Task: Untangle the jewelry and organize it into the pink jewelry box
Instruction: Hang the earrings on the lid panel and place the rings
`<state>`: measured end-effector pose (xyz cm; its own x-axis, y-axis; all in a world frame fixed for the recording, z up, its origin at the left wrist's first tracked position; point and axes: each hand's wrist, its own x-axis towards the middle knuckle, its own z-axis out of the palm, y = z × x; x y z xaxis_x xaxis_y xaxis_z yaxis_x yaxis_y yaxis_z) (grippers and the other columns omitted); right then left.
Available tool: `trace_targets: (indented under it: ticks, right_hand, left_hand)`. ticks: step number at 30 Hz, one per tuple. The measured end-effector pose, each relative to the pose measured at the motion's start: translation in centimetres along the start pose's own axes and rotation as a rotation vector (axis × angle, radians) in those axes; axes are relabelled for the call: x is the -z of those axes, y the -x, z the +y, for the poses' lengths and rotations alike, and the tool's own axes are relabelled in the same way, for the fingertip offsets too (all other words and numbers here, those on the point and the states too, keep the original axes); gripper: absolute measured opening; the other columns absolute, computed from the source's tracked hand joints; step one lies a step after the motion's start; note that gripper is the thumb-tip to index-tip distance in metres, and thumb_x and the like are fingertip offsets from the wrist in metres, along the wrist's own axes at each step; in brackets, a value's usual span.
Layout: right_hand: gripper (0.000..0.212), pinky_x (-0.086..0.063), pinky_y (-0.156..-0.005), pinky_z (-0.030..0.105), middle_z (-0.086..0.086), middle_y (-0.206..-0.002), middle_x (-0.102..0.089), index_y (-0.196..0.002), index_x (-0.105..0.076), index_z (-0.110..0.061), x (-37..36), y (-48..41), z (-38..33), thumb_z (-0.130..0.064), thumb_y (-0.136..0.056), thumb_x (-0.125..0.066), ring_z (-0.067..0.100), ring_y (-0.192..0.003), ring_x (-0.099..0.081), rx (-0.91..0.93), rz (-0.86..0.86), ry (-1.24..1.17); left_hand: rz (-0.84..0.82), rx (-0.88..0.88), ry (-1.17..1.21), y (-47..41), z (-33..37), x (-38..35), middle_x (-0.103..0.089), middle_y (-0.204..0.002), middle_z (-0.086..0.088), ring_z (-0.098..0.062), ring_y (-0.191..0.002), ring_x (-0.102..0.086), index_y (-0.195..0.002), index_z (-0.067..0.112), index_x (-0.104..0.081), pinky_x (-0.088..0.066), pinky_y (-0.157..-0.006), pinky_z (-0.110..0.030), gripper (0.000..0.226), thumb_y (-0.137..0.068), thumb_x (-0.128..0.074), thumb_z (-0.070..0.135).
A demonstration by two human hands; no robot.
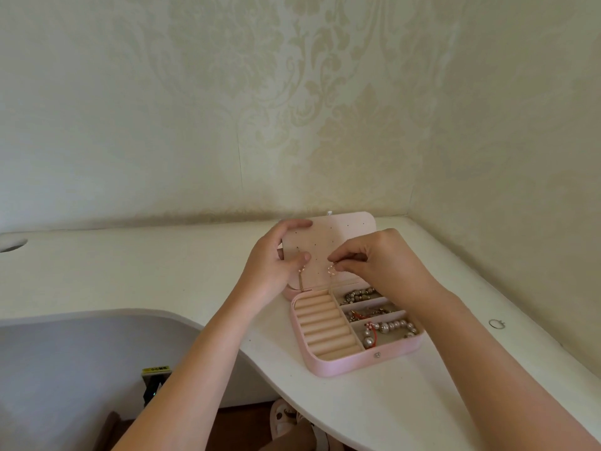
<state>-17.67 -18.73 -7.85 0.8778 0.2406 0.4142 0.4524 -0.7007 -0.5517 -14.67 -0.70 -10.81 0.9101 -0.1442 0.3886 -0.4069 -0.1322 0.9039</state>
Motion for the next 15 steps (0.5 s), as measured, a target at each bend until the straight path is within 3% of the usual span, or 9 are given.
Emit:
trace_targets:
  ticks: [3, 5, 7, 9, 13, 15]
  right_hand:
    - [0.016, -0.043, -0.073, 0.005, 0.003, -0.087, -0.075, -0.092, -0.076, -0.010, -0.4, -0.2, 0.3, -0.002, -0.082, -0.067, 0.007, -0.079, -0.066, 0.068, -0.004, 0.101]
    - [0.016, -0.043, -0.072, 0.007, 0.001, -0.087, -0.075, -0.092, -0.076, -0.012, -0.6, -0.5, 0.6, -0.003, -0.084, -0.065, 0.010, -0.081, -0.067, 0.093, -0.002, 0.156]
    - [0.015, -0.040, -0.070, 0.006, 0.000, -0.087, -0.074, -0.092, -0.075, -0.011, -0.7, -0.8, 0.9, -0.005, -0.085, -0.064, 0.010, -0.080, -0.065, 0.122, 0.002, 0.191]
    - [0.012, -0.040, -0.068, 0.008, 0.001, -0.087, -0.073, -0.091, -0.074, -0.010, -0.9, -1.0, 1.1, -0.007, -0.085, -0.064, 0.011, -0.078, -0.064, 0.165, 0.000, 0.221]
    - [0.012, -0.043, -0.070, 0.022, 0.002, -0.084, -0.072, -0.090, -0.072, -0.007, -1.2, -1.5, 1.5, -0.009, -0.081, -0.065, 0.014, -0.075, -0.064, 0.281, 0.013, 0.300]
    - [0.012, -0.047, -0.058, 0.027, 0.001, -0.076, -0.070, -0.081, -0.073, -0.010, -1.4, -1.6, 1.7, -0.015, -0.077, -0.062, 0.018, -0.067, -0.065, 0.340, 0.027, 0.377]
  left_hand:
    - [0.033, 0.022, 0.035, 0.0, 0.0, 0.0, -0.067, -0.099, -0.003, -0.013, -0.077, -0.067, -0.120, 0.047, -0.043, -0.053, -0.065, -0.023, 0.072, -0.079, -0.065, -0.008]
    - [0.036, 0.070, 0.047, -0.2, -0.2, 0.0, -0.068, -0.092, -0.005, -0.015, -0.071, -0.067, -0.126, 0.043, -0.042, -0.052, -0.066, -0.023, 0.072, -0.079, -0.065, -0.006]
    - [0.010, 0.114, 0.031, -0.4, -0.2, 0.0, -0.069, -0.088, -0.006, -0.014, -0.071, -0.064, -0.118, 0.022, -0.057, -0.051, -0.070, -0.027, 0.048, -0.079, -0.066, -0.005]
    - [-0.023, 0.181, 0.011, -0.4, -0.3, -0.1, -0.070, -0.085, -0.007, -0.016, -0.074, -0.064, -0.095, 0.011, -0.067, -0.050, -0.073, -0.033, 0.019, -0.079, -0.068, 0.000]
    - [-0.063, 0.261, 0.083, -0.2, -0.6, -0.2, -0.074, -0.086, -0.004, -0.016, -0.080, -0.070, -0.085, 0.015, -0.071, -0.054, -0.073, -0.028, 0.010, -0.080, -0.070, 0.006]
    - [-0.054, 0.265, 0.082, -0.2, -0.8, -0.2, -0.074, -0.085, -0.005, -0.017, -0.079, -0.070, -0.084, 0.013, -0.071, -0.054, -0.072, -0.029, 0.007, -0.080, -0.070, 0.007]
